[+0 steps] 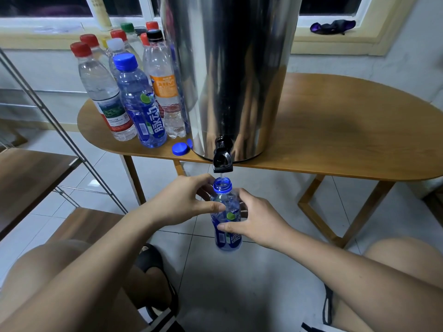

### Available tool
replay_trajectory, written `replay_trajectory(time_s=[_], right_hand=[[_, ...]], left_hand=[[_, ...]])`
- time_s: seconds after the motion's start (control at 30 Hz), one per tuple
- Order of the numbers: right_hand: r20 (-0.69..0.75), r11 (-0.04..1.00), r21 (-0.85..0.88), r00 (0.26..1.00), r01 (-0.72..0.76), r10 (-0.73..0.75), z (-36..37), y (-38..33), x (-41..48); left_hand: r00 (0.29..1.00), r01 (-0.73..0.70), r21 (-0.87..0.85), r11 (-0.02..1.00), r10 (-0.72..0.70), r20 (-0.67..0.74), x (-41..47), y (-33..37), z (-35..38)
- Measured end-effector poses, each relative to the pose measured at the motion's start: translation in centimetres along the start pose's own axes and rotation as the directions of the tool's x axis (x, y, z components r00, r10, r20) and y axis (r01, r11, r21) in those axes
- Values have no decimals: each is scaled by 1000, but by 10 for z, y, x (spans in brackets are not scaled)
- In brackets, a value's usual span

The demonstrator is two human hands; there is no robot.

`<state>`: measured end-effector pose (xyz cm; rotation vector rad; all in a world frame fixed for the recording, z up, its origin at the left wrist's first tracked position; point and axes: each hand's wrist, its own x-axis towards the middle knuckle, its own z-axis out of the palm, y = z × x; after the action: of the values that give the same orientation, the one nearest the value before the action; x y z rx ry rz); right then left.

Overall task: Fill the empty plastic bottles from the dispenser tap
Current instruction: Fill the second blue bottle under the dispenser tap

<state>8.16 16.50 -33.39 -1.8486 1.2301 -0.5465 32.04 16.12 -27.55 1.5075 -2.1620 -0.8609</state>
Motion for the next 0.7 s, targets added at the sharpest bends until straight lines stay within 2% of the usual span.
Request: replay_trajectory(time_s=[0.17, 0.37, 0.7], right_hand=[[-15, 1000, 0, 1000, 0, 0, -1, 0, -1], [-1, 996, 82, 999, -32, 32, 1, 2, 2], [-1, 998, 63, 1000, -27, 27, 0, 2, 2]], left_hand=[[1000, -3, -10, 1000, 3, -24, 0, 1, 1], [999, -6, 2, 1000, 6, -48, 1, 0, 1], [1000, 10, -7, 1000, -10, -24, 1, 0, 1]])
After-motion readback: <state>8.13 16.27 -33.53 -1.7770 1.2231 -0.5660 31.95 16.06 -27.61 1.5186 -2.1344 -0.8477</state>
